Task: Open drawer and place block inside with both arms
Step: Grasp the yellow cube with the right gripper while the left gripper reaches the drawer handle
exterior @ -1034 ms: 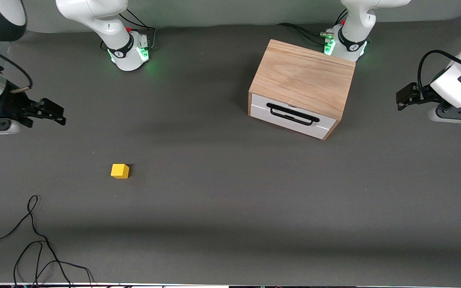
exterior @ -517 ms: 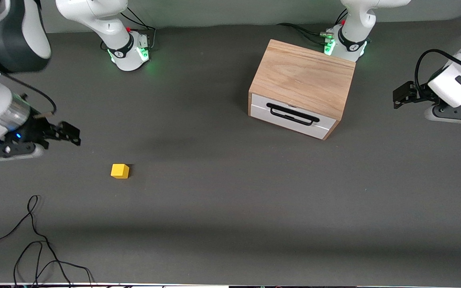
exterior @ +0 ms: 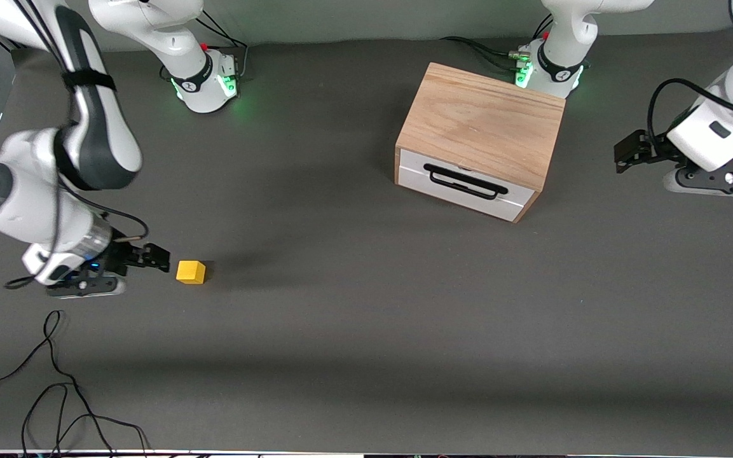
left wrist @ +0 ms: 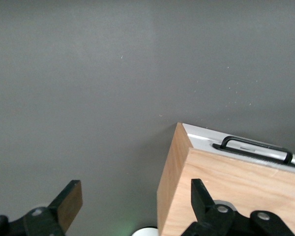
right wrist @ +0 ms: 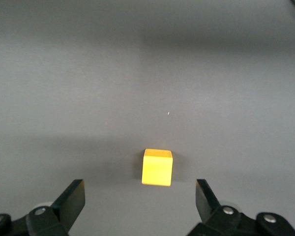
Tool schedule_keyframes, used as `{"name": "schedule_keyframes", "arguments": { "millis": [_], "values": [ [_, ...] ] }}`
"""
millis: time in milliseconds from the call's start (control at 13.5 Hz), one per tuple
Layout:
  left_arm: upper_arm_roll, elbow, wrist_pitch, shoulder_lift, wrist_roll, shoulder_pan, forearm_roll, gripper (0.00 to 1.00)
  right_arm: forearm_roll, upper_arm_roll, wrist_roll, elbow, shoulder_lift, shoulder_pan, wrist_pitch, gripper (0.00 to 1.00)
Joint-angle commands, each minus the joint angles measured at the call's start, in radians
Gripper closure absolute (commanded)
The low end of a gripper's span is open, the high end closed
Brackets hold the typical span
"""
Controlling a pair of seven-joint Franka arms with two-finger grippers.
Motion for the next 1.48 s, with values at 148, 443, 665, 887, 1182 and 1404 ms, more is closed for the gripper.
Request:
{"name": "schedule_keyframes", "arguments": {
  "millis": [148,443,665,887,1182,1404],
  "values": [
    [-0.065,-0.002,0.011,0.066,-0.495,-0.064,-0.021,0.01,0.024,-0.005,-0.008,-0.246,0.065,0.005,0.369,0.00],
    [-0.089,-0.002,0.082,0.175,-0.849,-0.152,-0.021,0.00,0.056,-0.005,-0.008,-0.252,0.151,0.000,0.423,0.00],
    [-0.089,-0.007,0.154,0.250,-1.187,-0.206,-0.065,0.00,0.095,-0.007,-0.008,-0.242,0.200,0.000,0.453,0.00],
    [-0.089,-0.027,0.163,0.333,-1.370,-0.282,-0.070,0.00,0.095,-0.007,-0.008,-0.209,0.232,0.000,0.453,0.00],
    [-0.091,-0.077,0.192,0.376,-1.468,-0.347,-0.079,0.00,0.095,-0.007,-0.008,-0.194,0.242,0.002,0.449,0.32],
    [-0.091,-0.082,0.220,0.431,-1.507,-0.368,-0.105,0.00,0.095,-0.007,-0.008,-0.188,0.242,0.003,0.443,0.63]
  ]
}}
